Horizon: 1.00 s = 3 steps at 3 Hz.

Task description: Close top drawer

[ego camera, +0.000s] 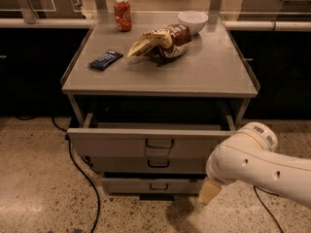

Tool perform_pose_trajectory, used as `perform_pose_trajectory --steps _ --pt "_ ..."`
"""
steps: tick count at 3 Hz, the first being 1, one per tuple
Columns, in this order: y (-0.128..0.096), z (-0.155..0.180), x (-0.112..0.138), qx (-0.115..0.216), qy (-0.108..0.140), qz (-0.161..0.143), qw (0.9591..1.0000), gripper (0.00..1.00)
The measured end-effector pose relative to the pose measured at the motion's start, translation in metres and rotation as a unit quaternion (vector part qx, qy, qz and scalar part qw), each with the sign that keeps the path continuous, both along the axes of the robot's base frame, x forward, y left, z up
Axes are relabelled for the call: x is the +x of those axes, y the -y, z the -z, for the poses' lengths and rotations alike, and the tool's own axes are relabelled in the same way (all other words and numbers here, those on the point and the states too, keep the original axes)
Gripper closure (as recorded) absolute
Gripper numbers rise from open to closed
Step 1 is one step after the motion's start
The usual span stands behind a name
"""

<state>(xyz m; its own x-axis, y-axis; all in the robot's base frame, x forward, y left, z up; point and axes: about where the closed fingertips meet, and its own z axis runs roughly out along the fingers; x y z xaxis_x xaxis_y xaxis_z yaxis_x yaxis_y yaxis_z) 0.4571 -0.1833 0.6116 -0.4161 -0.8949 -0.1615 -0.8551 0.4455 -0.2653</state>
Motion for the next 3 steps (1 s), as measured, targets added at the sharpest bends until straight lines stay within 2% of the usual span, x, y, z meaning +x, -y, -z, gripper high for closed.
perform_pose_trajectory --steps 3 --pt "0.004 0.007 0.019 -0.009 -0.011 -0.024 0.9996 0.00"
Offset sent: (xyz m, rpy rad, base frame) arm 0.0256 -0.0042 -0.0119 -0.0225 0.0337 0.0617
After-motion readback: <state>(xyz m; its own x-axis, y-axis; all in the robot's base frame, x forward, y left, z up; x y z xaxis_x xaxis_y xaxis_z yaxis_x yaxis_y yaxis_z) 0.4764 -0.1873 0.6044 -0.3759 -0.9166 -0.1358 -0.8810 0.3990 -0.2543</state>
